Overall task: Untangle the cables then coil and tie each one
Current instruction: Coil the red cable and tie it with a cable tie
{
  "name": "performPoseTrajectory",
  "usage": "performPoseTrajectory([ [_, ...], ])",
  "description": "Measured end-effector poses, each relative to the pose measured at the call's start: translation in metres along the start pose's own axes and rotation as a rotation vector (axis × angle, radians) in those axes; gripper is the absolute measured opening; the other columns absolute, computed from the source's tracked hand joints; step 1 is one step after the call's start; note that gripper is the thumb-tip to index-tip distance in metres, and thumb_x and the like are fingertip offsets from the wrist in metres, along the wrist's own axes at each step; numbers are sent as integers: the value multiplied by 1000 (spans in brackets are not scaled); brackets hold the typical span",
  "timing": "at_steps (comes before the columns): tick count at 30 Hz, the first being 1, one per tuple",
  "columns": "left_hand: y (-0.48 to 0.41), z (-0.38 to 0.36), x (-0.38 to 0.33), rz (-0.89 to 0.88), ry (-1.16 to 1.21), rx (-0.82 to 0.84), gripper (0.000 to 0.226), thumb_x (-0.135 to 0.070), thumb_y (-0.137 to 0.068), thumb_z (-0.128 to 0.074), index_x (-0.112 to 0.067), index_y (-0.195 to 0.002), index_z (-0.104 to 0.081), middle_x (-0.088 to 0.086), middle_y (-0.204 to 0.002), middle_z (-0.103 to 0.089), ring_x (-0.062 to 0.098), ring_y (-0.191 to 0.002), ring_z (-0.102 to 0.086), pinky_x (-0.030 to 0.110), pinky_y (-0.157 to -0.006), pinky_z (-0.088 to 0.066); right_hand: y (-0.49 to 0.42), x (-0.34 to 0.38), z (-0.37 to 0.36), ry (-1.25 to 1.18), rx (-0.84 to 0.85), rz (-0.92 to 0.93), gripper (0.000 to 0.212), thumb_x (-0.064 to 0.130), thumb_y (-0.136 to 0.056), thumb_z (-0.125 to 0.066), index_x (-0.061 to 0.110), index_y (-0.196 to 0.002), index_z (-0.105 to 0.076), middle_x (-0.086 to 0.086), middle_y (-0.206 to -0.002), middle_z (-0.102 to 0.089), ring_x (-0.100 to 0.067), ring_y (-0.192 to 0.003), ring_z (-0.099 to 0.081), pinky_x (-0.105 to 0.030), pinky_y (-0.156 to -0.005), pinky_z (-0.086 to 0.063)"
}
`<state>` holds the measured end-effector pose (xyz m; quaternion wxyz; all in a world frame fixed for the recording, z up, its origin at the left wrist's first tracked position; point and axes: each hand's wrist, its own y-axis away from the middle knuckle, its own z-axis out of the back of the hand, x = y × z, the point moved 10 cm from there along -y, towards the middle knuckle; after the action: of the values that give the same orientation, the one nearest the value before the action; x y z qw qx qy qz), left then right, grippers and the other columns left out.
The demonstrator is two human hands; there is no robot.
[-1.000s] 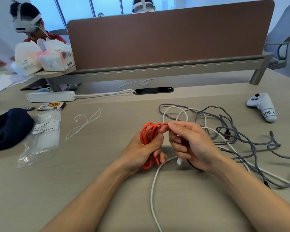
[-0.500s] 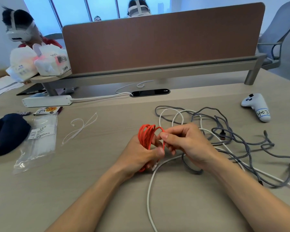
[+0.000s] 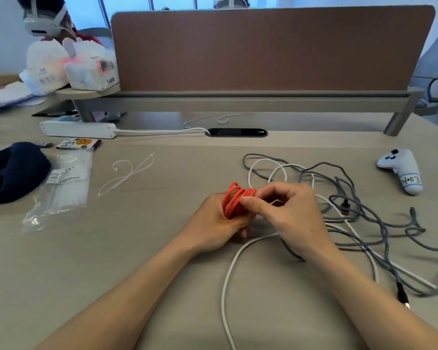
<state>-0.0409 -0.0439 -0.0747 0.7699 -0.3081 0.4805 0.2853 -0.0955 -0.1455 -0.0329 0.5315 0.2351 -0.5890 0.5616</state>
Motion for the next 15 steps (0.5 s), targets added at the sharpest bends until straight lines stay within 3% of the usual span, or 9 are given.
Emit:
performPoseTrajectory([
  [3, -1, 9, 10, 47, -31, -104, 18, -15, -91, -62, -3, -80, -56, -2, -44, -52, 20, -41, -53, 24, -44, -41, -4, -7, 11, 5, -81, -22, 32, 41, -67, -82, 21, -78, -60, -4, -62, -57, -19, -56, -51, -33, -53, -43],
  [7, -1, 19, 0, -45, -130, -191, 11, -23, -79, -68, -14, -74, -64, -6, -59, -62, 8, -56, -57, 32, -54, -48, -11, 0, -11, 321, 66, -19, 50, 67, -68, -60, 33, -103, -49, -1, -68, -60, -14, -64, -56, -32, -62, -44],
  [11, 3, 31, -6, -109, -334, -292, 15, -20, -67, -54, -11, -71, -65, 4, -64, -66, 20, -62, -62, 34, -55, -48, -25, 19, -35, 689, 128, 84, 55, 79, -68, -43, 32, -96, -50, 11, -72, -54, -15, -74, -54, -33, -67, -41],
  [15, 3, 46, -8, -86, -457, -374, 25, -30, -69, -47, -12, -75, -63, 11, -69, -68, 32, -71, -66, 39, -53, -48, -34, 18, -57, 872, 183, 146, 52, 75, -75, -33, 26, -84, -50, -4, -82, -64, -32, -82, -57, -37, -66, -39],
])
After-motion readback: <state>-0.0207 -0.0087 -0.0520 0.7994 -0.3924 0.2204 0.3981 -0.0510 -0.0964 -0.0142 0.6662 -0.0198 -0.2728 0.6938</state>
